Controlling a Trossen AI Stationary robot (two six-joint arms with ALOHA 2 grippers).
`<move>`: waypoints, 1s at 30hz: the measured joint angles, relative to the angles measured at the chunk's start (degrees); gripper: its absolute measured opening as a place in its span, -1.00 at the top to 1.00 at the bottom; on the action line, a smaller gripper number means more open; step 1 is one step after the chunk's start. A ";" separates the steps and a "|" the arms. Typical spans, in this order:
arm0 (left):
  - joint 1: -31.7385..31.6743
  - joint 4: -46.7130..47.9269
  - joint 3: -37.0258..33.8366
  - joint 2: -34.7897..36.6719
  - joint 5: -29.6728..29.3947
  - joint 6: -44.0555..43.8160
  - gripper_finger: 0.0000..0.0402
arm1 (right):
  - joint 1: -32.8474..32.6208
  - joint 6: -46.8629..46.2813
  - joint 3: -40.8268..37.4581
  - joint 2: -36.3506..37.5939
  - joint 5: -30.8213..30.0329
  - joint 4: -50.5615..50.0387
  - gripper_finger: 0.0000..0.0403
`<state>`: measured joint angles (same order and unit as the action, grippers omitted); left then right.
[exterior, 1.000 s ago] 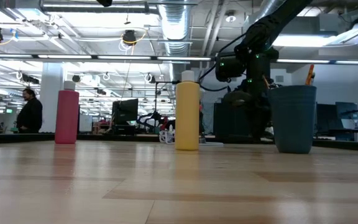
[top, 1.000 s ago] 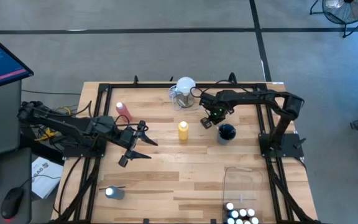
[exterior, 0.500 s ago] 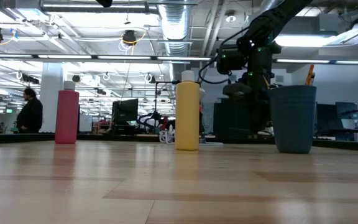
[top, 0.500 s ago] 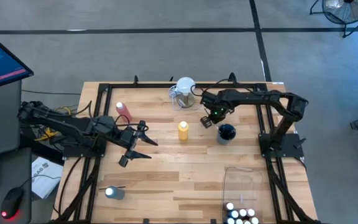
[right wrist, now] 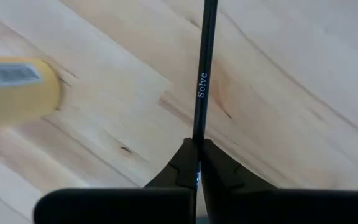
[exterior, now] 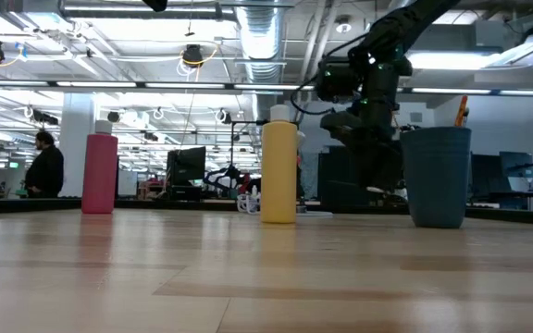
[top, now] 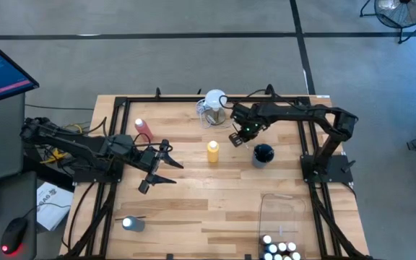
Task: Pick & Place Paint Supplies
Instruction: Put the right black silver paintbrush into the blue cup
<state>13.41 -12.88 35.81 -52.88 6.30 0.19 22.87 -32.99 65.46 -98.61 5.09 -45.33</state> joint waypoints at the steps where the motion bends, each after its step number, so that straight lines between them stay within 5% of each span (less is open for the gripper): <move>1: 0.00 0.02 0.00 0.01 -0.01 0.00 -0.04 | 0.00 0.24 0.69 0.00 0.01 -0.11 1.00; 18: 0.00 0.44 0.00 0.00 -0.16 0.35 -0.04 | -3.49 3.58 9.38 0.00 -0.49 -3.99 1.00; 22: -0.26 3.93 0.00 0.02 -3.99 1.03 -0.04 | -4.53 3.60 11.27 0.00 -0.55 -3.95 1.00; 27: -6.28 9.72 -0.78 -1.94 -17.94 -1.89 -0.04 | -5.46 3.62 12.88 0.00 -0.72 -4.20 1.00; 30: -13.30 4.05 -2.31 -4.98 -13.81 -2.37 -0.04 | -6.00 3.62 13.88 0.00 -1.10 -4.91 1.00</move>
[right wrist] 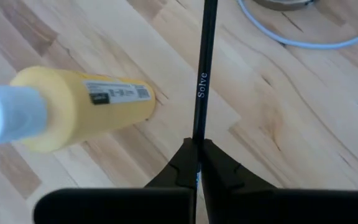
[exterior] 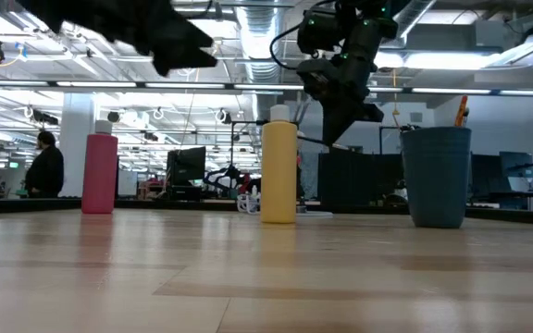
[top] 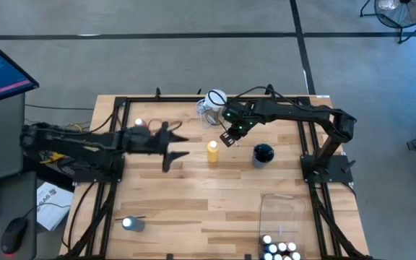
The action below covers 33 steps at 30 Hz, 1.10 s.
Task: Pick & Place Paint Supplies
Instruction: Put the right black silver paintbrush into the blue cup
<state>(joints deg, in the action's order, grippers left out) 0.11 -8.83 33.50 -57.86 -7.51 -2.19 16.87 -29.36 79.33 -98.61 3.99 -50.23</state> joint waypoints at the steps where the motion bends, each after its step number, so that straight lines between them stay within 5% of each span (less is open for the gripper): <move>1: -2.93 -3.55 -0.73 -1.20 3.61 -0.94 -0.04 | -0.08 0.00 0.31 0.00 0.00 -0.49 1.00; 5: -15.49 -18.08 -3.90 -8.94 20.11 -10.20 -0.04 | -0.42 0.55 1.19 0.00 -1.13 -0.78 1.00; 9: -23.18 -36.36 -6.12 -19.32 28.12 -21.55 -0.04 | -0.36 1.49 2.01 0.00 -1.27 -0.46 1.00; 14: -26.22 -54.37 -4.49 -32.68 28.93 -32.36 -0.04 | -0.36 2.37 3.42 0.00 -1.33 -0.15 1.00; 20: -24.51 -61.18 0.63 -42.90 28.41 -37.29 -0.04 | -0.36 2.52 5.43 0.00 -1.49 -0.14 1.00; 33: -20.46 -59.42 6.33 -45.36 21.13 -36.86 -0.04 | -0.63 2.56 5.77 0.00 -1.49 0.02 1.00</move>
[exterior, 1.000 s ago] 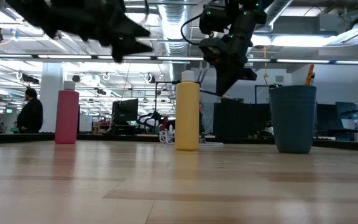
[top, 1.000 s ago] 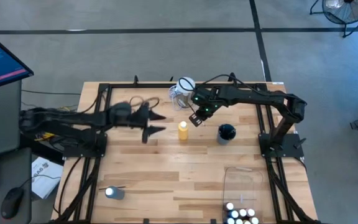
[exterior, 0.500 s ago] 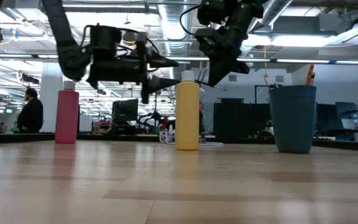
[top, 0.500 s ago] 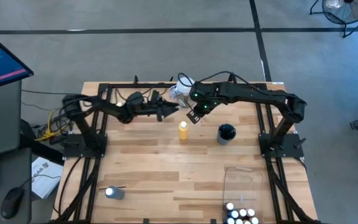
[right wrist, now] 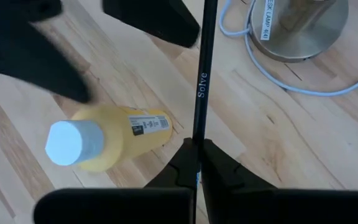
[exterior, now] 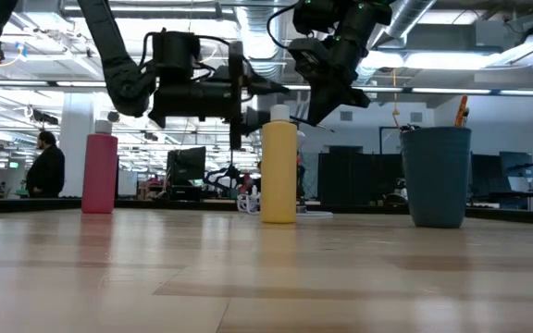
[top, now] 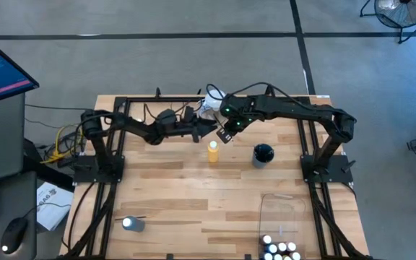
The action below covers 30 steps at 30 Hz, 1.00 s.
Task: Pick & Place Paint Supplies
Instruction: Put the right black silver paintbrush into the blue cup
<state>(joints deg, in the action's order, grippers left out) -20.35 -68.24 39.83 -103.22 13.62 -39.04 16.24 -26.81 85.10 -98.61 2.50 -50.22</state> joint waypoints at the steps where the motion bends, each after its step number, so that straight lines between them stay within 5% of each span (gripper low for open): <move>1: 0.24 1.19 -0.10 0.00 -0.98 0.52 -0.04 | -0.10 0.02 0.00 0.00 0.00 0.02 1.00; 30: 0.33 5.90 2.58 0.00 -6.33 2.77 -0.02 | -0.84 0.42 -0.02 0.00 -0.42 2.95 1.00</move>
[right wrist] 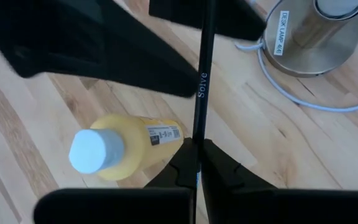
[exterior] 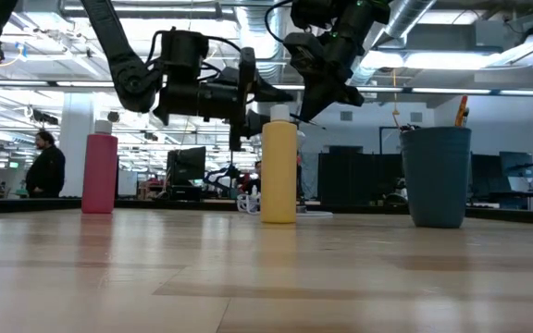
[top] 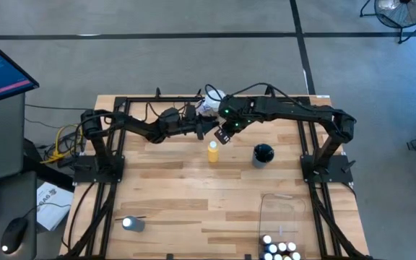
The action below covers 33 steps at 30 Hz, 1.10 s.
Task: Pick & Place Paint Supplies
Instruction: Put the right black silver paintbrush into the blue cup
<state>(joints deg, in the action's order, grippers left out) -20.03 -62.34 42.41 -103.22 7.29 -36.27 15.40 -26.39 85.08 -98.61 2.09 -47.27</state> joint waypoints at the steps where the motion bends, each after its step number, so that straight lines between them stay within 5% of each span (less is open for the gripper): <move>1: 0.20 0.92 0.00 0.00 -0.02 -0.02 0.01 | 0.00 0.00 0.00 0.00 0.01 -0.02 1.00; 5: 0.35 4.12 0.00 0.00 -0.43 -0.42 0.31 | 0.00 0.00 0.00 0.00 0.02 0.30 1.00; 8: 0.05 4.29 0.00 0.00 0.85 -0.25 0.82 | 0.04 0.00 -0.02 0.00 -0.06 0.91 0.99; 11: 0.02 4.45 0.00 0.04 1.05 0.36 0.96 | 0.01 0.02 -0.02 0.00 0.00 1.45 0.99; 33: 1.53 5.76 -0.08 1.31 5.15 7.40 1.00 | 0.02 3.08 -0.02 0.00 -2.07 1.93 1.00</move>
<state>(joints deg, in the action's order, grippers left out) -18.50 -56.58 42.33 -101.91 12.44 -28.87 15.42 -23.31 85.06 -98.61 0.02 -45.34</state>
